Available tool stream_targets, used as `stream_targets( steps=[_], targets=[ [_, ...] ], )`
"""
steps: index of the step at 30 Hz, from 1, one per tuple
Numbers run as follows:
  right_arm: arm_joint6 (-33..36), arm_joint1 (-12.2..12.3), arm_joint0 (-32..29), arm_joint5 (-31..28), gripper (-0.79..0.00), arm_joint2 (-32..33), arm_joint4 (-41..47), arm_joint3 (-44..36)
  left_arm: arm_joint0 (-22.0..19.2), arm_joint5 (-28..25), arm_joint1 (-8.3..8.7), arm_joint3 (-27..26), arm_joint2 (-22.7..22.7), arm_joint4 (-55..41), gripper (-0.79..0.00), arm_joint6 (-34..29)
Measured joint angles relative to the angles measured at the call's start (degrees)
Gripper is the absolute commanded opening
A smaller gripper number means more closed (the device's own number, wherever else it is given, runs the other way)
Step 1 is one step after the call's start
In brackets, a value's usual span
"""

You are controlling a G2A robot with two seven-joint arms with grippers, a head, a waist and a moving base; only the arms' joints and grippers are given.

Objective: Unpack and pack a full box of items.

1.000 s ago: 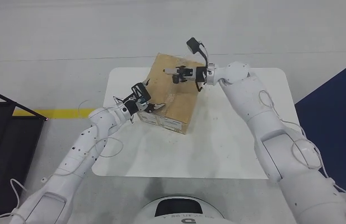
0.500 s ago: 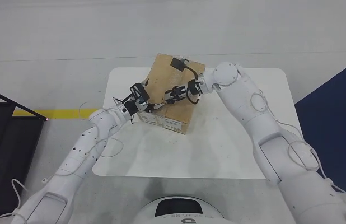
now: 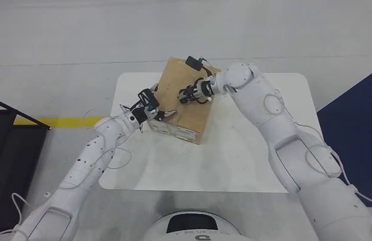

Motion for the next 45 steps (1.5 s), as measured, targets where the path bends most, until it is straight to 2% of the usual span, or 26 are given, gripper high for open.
stream_targets(
  steps=[13, 22, 36, 45],
  targets=[
    [-7.0, -1.8, 3.4, 1.3, -0.785, -0.8, -0.8, 4.7, 0.1, -0.6, 0.04, 0.2, -0.4, 0.3, 0.0, 0.3],
    [-15.1, -2.8, 5.2, 6.3, -0.785, -1.0, -2.8, 7.6, -0.1, -0.7, -0.06, 0.5, -0.4, 0.5, 0.0, 0.7],
    [-19.6, -3.9, 7.4, 11.2, -0.785, 0.7, -0.7, 13.7, 0.1, -0.7, -0.05, 1.1, -0.8, 0.4, 0.0, 1.5],
    [-18.8, -5.2, 7.6, 14.3, -0.785, -0.6, -3.3, 14.2, 0.3, -0.7, 0.03, 1.2, -1.2, 0.8, 0.0, 2.0]
  ],
)
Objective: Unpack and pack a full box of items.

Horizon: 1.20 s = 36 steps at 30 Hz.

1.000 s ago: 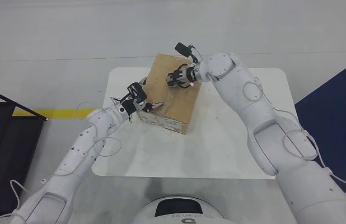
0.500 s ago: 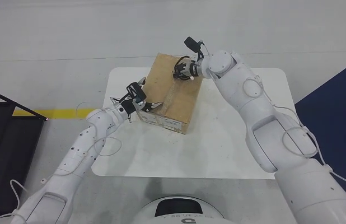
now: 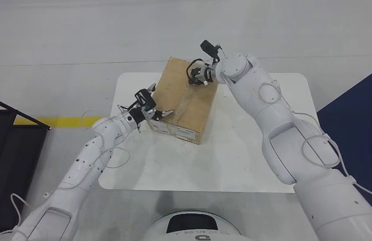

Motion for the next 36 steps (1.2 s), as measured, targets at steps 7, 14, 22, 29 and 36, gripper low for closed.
stream_targets(
  steps=[7, 14, 22, 29, 36],
  targets=[
    [-5.5, -0.9, 0.6, 4.0, -0.785, 0.1, -0.7, 1.5, 0.5, -0.2, 0.18, -0.5, -0.5, 0.4, 0.0, 0.0],
    [-6.8, -1.3, 0.7, 5.4, -0.785, 0.0, -1.2, 1.7, 0.8, -0.2, 0.31, -0.9, -0.9, 0.5, 0.0, 0.1],
    [-6.8, -1.3, 0.7, 5.4, -0.785, 0.0, -1.2, 1.7, 0.8, -0.2, 0.31, -0.9, -0.9, 0.5, 0.0, 0.1],
    [-6.8, -1.3, 0.7, 5.4, -0.785, 0.0, -1.2, 1.7, 1.9, -0.9, 0.35, -1.0, -1.5, -1.1, 0.0, 1.4],
    [-6.8, -1.3, 0.7, 5.4, -0.52, 0.0, -1.2, 1.7, 2.7, -1.6, 0.4, -1.4, -1.8, -3.1, 0.0, 2.3]
  ],
)
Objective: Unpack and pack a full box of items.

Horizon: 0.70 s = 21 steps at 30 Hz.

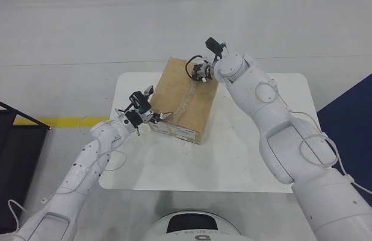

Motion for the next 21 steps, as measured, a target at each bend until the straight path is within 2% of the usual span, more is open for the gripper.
stream_targets(
  steps=[3, 4, 5, 6, 7, 8, 9, 13, 16, 21],
  targets=[
    [0.0, 0.0, 0.0, 0.0, -0.52, 0.0, 0.0, 0.0, 0.0, 0.0, 0.0, 0.0, 0.0, 0.0, 0.0, 0.0],
    [0.0, 0.0, 0.0, 0.0, 0.0, 0.0, 0.0, 0.0, 0.0, 0.0, 0.0, 0.0, 0.0, 0.0, 0.0, 0.0],
    [0.0, 0.0, 0.0, 0.0, 0.0, 0.0, 0.0, 0.0, 0.0, 0.0, 0.0, 0.0, 0.0, 0.0, 0.0, 0.0],
    [-0.1, 0.0, -0.2, -0.2, -0.132, 0.2, 0.2, -0.2, 0.1, 0.1, 0.0, -0.2, 0.0, 0.0, 0.0, -0.1],
    [-0.5, 0.2, -0.5, -1.0, -0.182, 0.7, 0.9, -0.8, 0.2, 0.4, 0.0, -0.7, 0.0, 0.0, 0.0, -0.3],
    [-1.8, 0.5, -0.9, -2.5, -0.317, 1.5, 2.2, -1.4, 0.5, 0.8, 0.02, -1.7, -0.2, 0.1, 0.0, -0.6],
    [-3.0, 0.8, -1.1, -3.6, -0.388, 2.2, 3.0, -1.9, 0.8, 1.1, 0.07, -2.6, -0.4, 0.1, 0.0, -0.7],
    [-7.6, 2.2, -2.0, -5.1, -0.459, 4.3, 4.6, -4.1, 2.4, 1.6, 0.44, -5.4, -1.7, 0.1, 0.0, -0.6],
    [-8.8, 3.2, -3.3, -5.2, -0.465, 5.6, 4.9, -6.5, 3.6, 1.8, 0.71, -7.0, -2.9, -0.3, 0.0, -0.4],
    [-8.8, 4.6, -5.6, -2.0, -0.459, 7.4, 5.4, -10.0, 5.2, 1.6, 1.18, -8.1, -5.0, -1.2, 0.0, 0.2]
  ],
)
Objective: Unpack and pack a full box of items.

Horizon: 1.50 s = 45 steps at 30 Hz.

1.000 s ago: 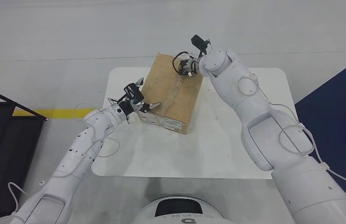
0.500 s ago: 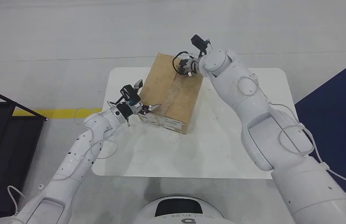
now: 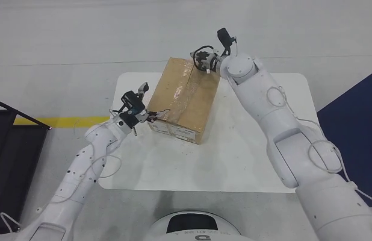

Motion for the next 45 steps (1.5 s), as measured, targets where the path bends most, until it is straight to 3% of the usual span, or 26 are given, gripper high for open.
stream_targets(
  steps=[7, 9, 20, 22, 23, 26, 27, 31, 34, 45],
  targets=[
    [-2.0, 0.8, -2.0, 3.4, -0.437, 1.7, 0.4, -2.3, 1.8, 0.2, 0.48, -0.5, -2.3, -0.7, 0.0, 0.7],
    [-4.6, 1.2, -2.5, 2.8, -0.403, 3.2, 1.7, -3.0, 2.1, 0.1, 0.57, -0.6, -2.7, -0.8, 0.0, 0.8],
    [-15.9, 4.9, -10.5, -5.2, -0.397, 12.8, 6.6, -13.7, 2.9, -0.7, 0.8, 0.3, -4.2, -2.5, 0.0, 0.9],
    [-17.2, 5.6, -13.1, -6.1, -0.342, 14.5, 6.7, -17.0, 2.9, -1.1, 0.85, 0.9, -4.7, -3.2, 0.0, 1.0],
    [-18.0, 6.1, -14.9, -6.5, 0.0, 15.7, 6.7, -19.4, 2.8, -1.3, 0.9, 1.4, -5.0, -3.7, 0.0, 1.0],
    [-17.5, 7.2, -19.6, -6.1, 0.0, 18.1, 6.3, -25.7, 2.8, -1.8, 0.99, 2.0, -5.8, -4.7, 0.0, 1.0],
    [-17.2, 7.3, -20.2, -6.0, -0.249, 18.3, 6.2, -26.7, 2.8, -1.8, 0.99, 2.0, -5.8, -4.7, -0.001, 1.0],
    [-17.1, 7.3, -20.1, -6.0, -0.089, 18.3, 6.2, -26.5, 2.8, -1.7, 0.99, 2.0, -5.7, -4.7, 0.0, 1.0],
    [-17.2, 7.3, -20.1, -6.0, -0.021, 18.3, 6.2, -26.4, 2.8, -1.7, 0.99, 2.0, -5.7, -4.7, -0.001, 1.0],
    [-17.2, 7.3, -20.1, -6.0, 0.0, 18.3, 6.2, -26.4, 2.8, -1.7, 0.99, 2.0, -5.7, -4.7, -0.001, 1.0]
  ],
)
